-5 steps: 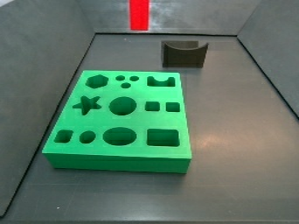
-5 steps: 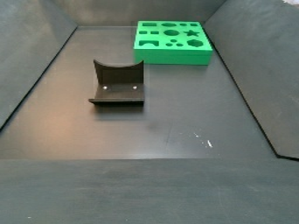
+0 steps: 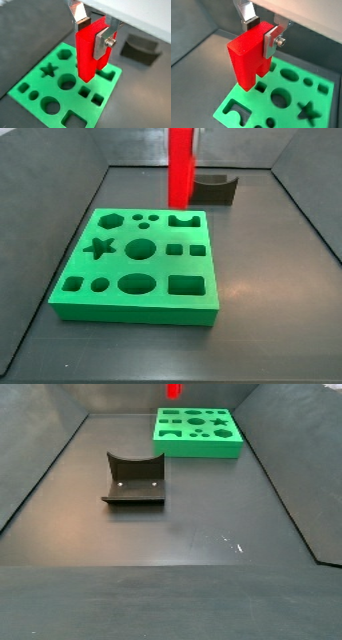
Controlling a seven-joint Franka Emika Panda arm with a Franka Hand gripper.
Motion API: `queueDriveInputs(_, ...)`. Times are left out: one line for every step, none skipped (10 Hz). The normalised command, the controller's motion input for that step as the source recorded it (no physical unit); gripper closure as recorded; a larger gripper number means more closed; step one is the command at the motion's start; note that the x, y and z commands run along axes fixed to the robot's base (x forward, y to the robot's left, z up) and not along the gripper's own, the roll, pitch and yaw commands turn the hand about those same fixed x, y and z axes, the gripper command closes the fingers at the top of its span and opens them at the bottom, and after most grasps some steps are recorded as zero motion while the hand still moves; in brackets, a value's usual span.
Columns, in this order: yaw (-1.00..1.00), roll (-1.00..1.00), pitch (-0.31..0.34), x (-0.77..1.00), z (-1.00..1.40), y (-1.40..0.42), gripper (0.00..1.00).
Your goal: Insert the double-square object.
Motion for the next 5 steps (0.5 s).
queueDriveInputs(-1.00, 0.08, -0.027, 0.00, -0.87, -0.05, 1.00)
queueDriveInputs(-1.00, 0.08, -0.027, 0.00, -0.87, -0.05, 1.00)
queueDriveInputs(-1.00, 0.06, -0.024, 0.00, -0.85, -0.02, 1.00)
queueDriveInputs(-1.00, 0.00, -0.040, 0.00, -0.63, 0.00, 1.00)
queueDriveInputs(-1.00, 0.00, -0.047, 0.00, -0.47, 0.00, 1.00)
